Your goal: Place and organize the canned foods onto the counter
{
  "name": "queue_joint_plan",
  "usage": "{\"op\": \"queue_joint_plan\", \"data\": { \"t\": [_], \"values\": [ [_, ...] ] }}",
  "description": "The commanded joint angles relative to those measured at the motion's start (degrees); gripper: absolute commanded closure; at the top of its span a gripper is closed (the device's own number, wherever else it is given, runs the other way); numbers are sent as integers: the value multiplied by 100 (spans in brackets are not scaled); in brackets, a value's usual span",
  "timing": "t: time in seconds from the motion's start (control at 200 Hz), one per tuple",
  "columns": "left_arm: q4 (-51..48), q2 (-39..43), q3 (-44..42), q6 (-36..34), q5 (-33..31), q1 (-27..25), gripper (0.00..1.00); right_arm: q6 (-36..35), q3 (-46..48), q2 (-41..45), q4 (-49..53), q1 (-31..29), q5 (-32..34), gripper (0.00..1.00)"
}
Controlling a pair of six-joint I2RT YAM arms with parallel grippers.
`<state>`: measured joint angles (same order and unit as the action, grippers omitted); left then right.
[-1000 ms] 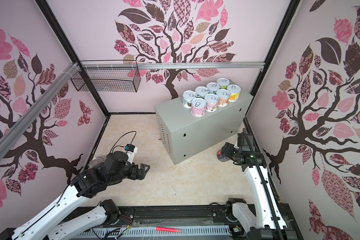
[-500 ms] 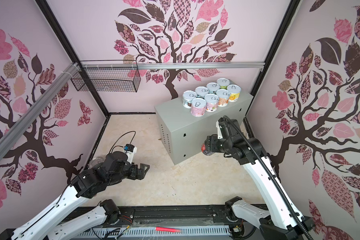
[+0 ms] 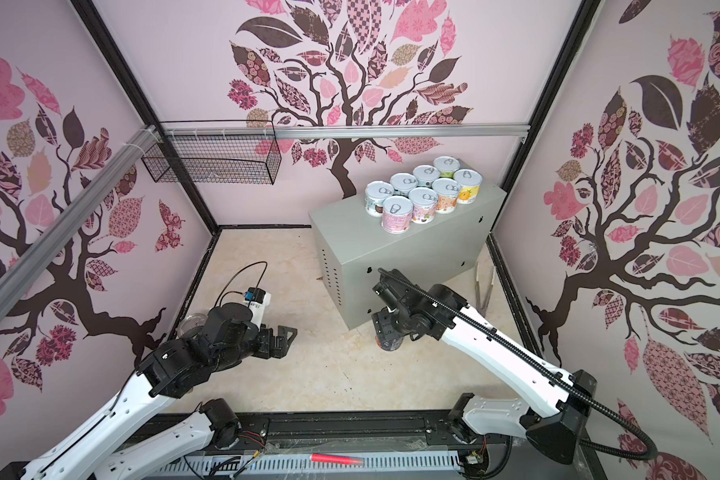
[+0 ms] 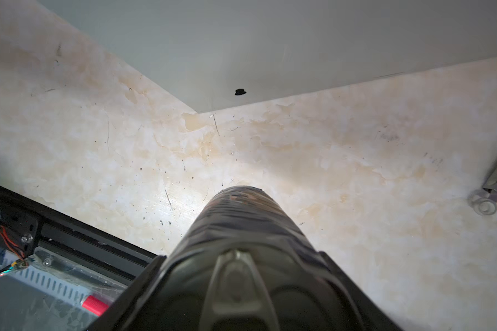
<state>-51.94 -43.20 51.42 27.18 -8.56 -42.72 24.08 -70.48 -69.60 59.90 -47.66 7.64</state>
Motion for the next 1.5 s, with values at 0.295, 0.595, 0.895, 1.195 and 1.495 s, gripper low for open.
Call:
{"op": "queue_joint_plan", "data": {
  "t": [0.295, 0.595, 0.895, 1.195, 1.495],
  "values": [
    [71, 112, -139, 33, -120, 36, 2, -53, 2099, -13, -2632, -310, 220, 56],
    [54, 101, -141, 50, -174, 36, 2, -213, 2472, -512, -3550, -457, -46, 47],
    [55, 84, -142, 48, -156, 36, 2, -325, 2564, -736, -3794, -465, -171, 26],
    [58, 40, -150, 51, -155, 36, 2, -462, 2681, -262, -3925, -470, -126, 4],
    [44, 40, -149, 67, -208, 36, 2, -497, 4006, 1121, -5166, -744, 307, 0]
  ]
}}
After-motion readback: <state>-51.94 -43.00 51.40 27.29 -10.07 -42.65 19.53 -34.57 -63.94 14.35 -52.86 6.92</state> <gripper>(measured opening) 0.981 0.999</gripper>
